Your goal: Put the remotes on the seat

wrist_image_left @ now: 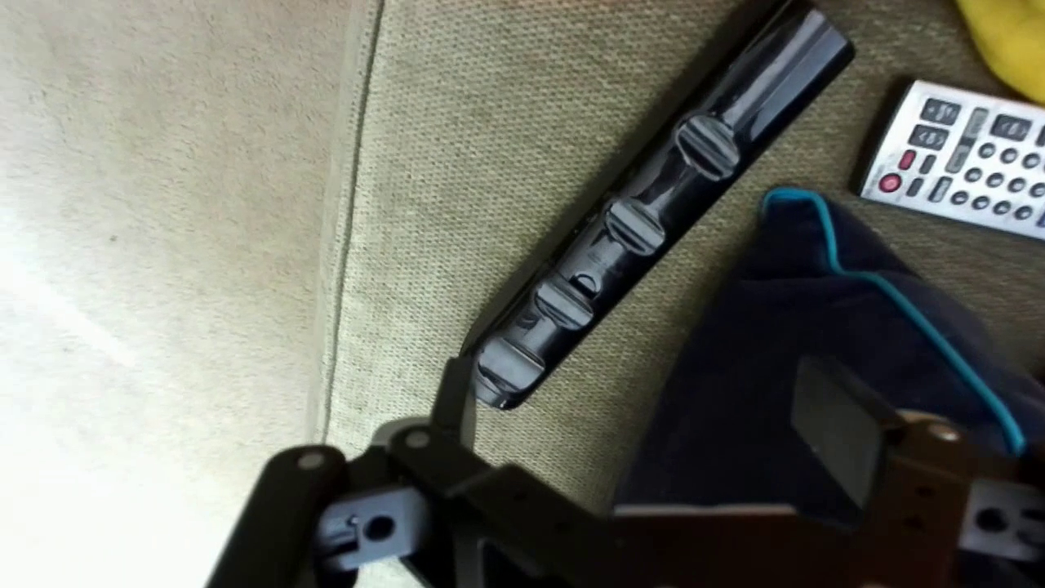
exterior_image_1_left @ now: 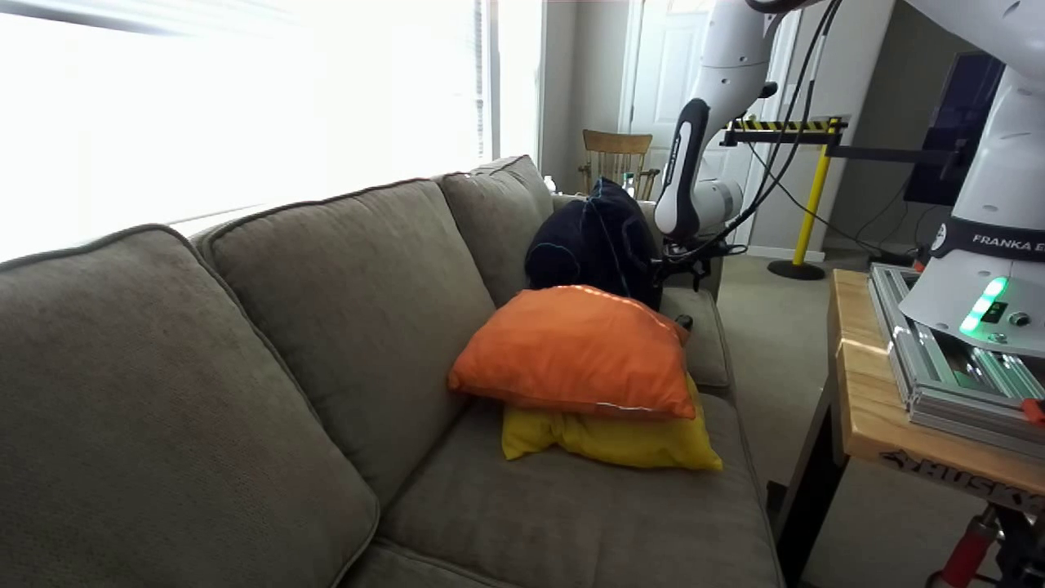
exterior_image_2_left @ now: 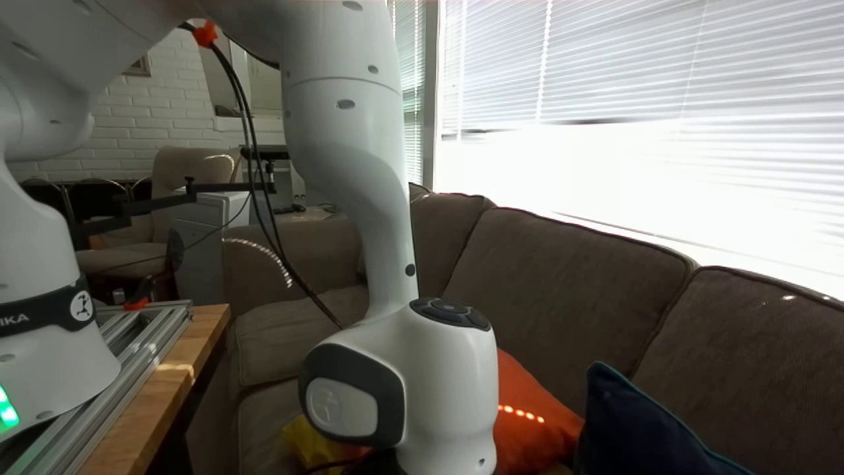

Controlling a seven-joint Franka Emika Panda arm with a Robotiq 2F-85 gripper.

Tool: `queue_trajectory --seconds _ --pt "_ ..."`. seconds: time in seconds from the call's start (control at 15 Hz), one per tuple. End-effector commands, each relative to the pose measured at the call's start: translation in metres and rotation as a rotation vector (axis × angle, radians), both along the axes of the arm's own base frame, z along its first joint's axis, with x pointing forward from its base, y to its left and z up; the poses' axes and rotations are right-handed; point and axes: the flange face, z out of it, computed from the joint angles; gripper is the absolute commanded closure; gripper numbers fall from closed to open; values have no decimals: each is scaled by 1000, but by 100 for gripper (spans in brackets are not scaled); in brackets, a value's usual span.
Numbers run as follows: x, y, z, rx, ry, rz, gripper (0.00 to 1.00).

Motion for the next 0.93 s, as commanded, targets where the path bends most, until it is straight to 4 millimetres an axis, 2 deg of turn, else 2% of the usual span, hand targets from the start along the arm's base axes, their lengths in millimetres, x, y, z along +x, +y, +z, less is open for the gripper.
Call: queue_trajectory --seconds 0.0,0.27,0.53,0.67,0.73,0.87 --pt "0 10 -25 -4 -2 -178 0" --pt "5 18 -41 111 -29 -200 0" --pt "10 8 -61 161 -59 -159 0" --pt "9 -3 -68 106 -24 -160 0" --pt "5 4 -54 134 -43 -168 0" --pt "2 -4 -61 113 -32 -164 0"
